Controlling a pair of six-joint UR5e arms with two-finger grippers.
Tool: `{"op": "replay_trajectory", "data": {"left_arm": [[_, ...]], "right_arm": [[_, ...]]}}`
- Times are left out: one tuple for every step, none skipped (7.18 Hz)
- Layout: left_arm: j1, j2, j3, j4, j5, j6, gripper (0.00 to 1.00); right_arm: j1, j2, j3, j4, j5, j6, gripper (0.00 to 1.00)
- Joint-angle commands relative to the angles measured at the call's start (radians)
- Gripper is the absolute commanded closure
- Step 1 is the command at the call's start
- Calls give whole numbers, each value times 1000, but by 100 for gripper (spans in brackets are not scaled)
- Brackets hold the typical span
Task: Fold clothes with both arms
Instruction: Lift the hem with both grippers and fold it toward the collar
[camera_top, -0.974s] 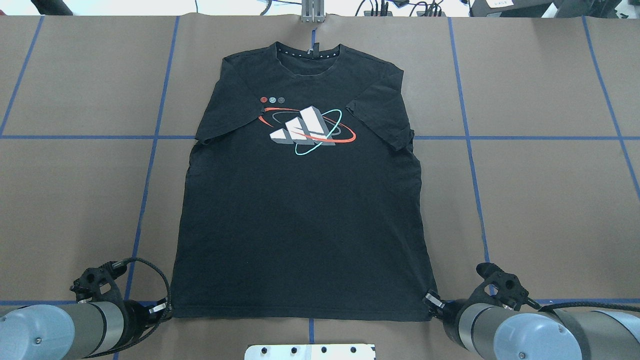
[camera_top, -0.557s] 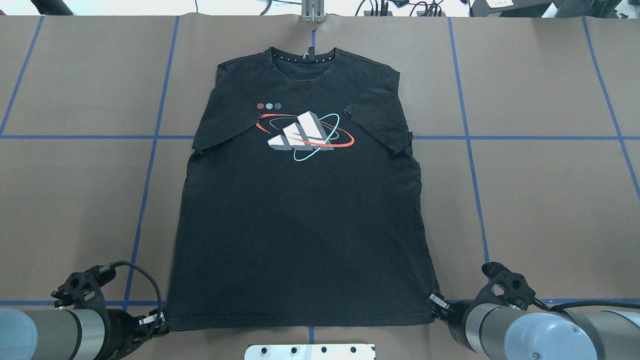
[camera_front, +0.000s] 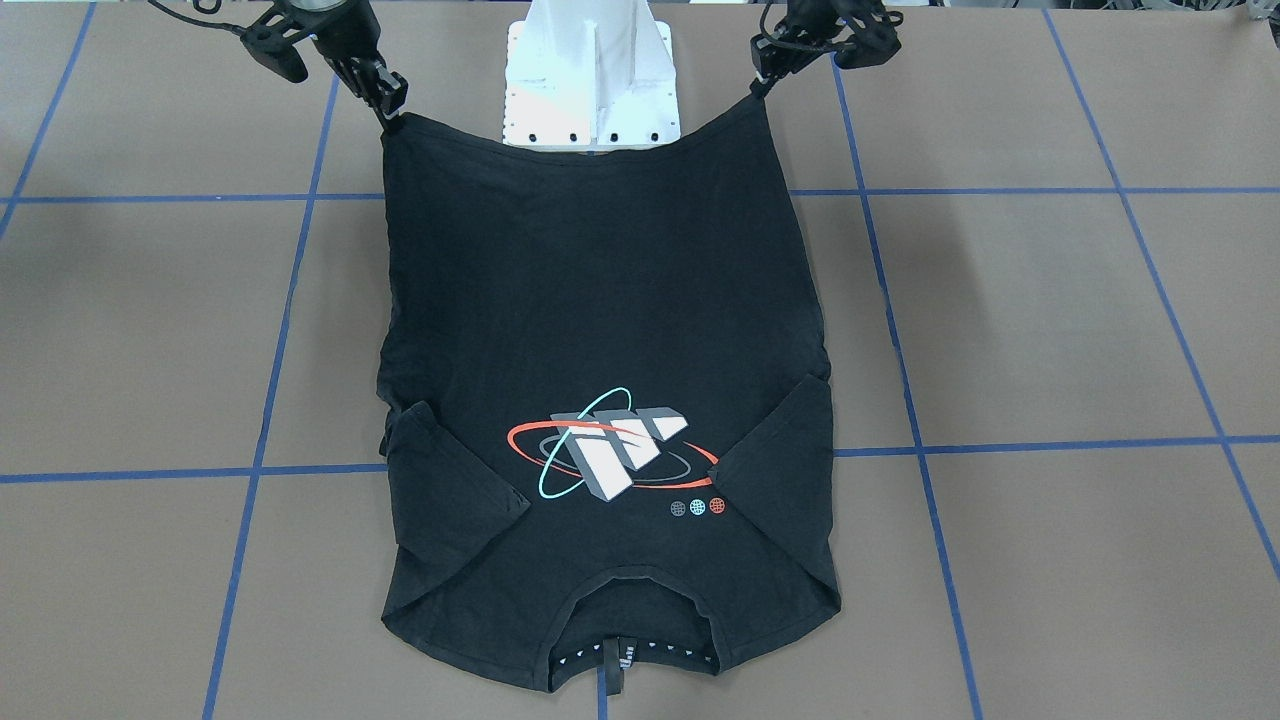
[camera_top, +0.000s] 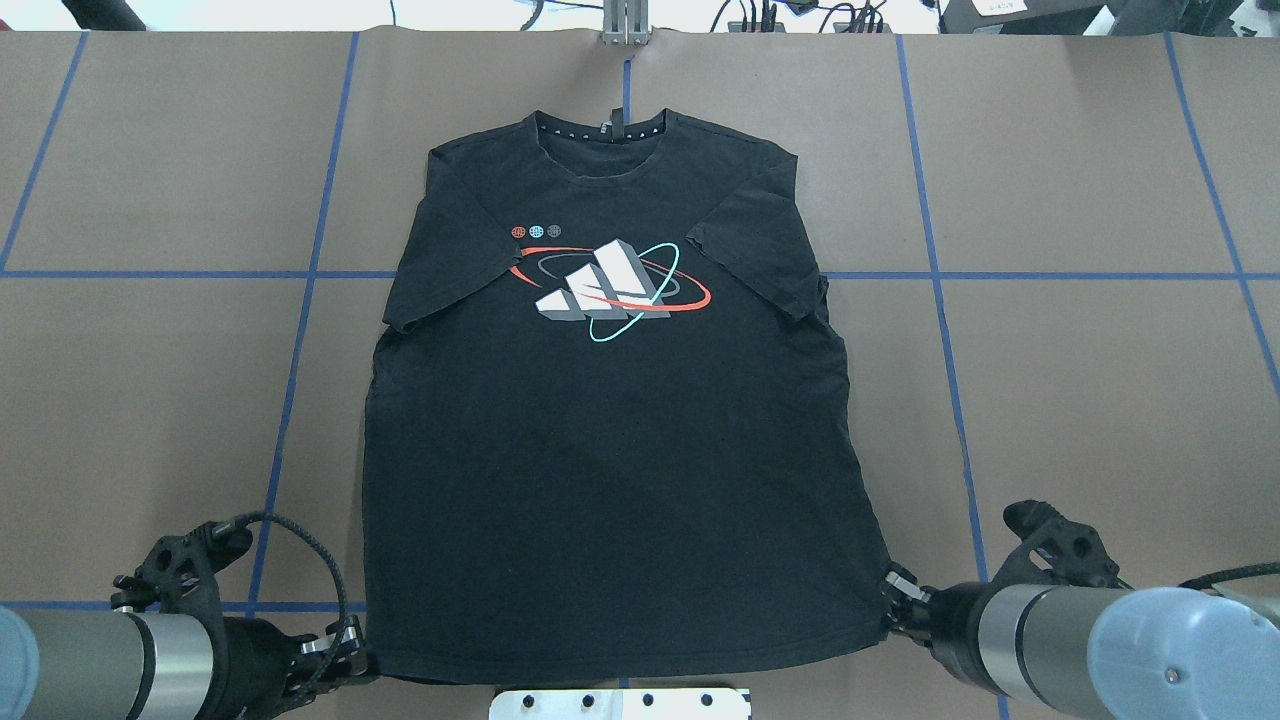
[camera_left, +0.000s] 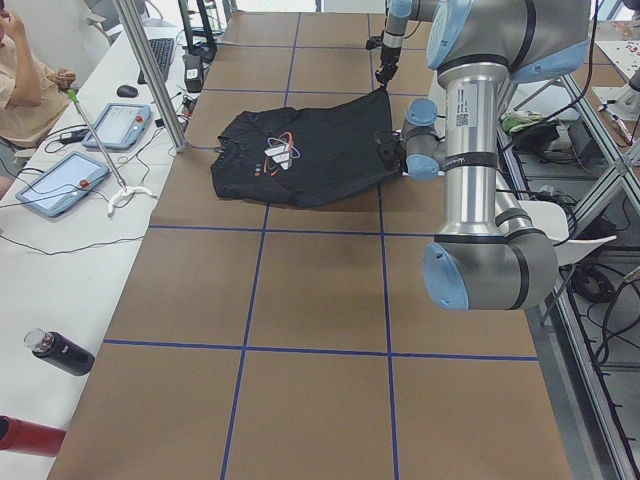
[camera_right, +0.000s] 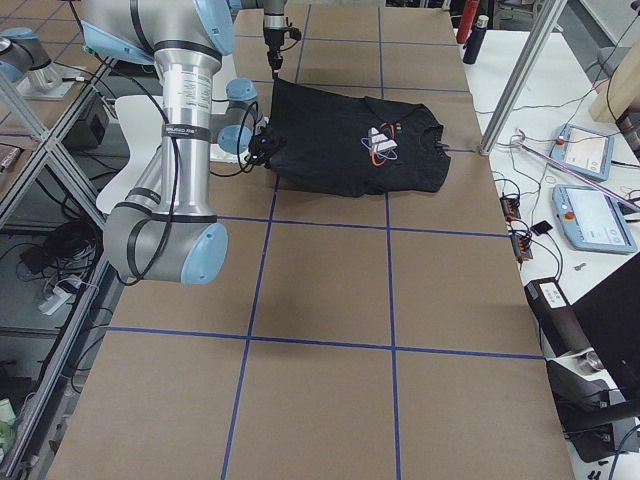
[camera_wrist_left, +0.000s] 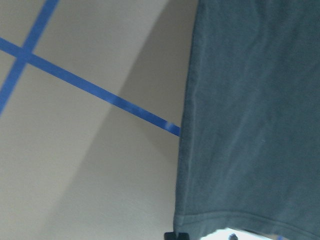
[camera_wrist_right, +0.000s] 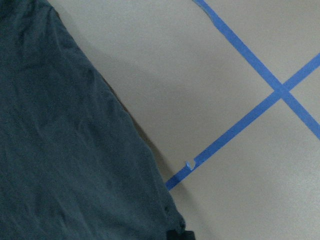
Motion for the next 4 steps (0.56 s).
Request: {"op": "replay_trajectory", "data": {"left_arm": [[-193,-108,37,31,-39,60,100],[-317,-193,90,79,-121,188,100],[-405,-229,126,113,-195,298,100],[-471,-234,153,117,-211,344,100]], "right_arm": [[221,183,-97,-81,145,-108,100],[329,330,-157,-203,217,-194,100],[425,417,-199,-281,281,-257,100],[507,432,-219,-288,341,-311,100]]}}
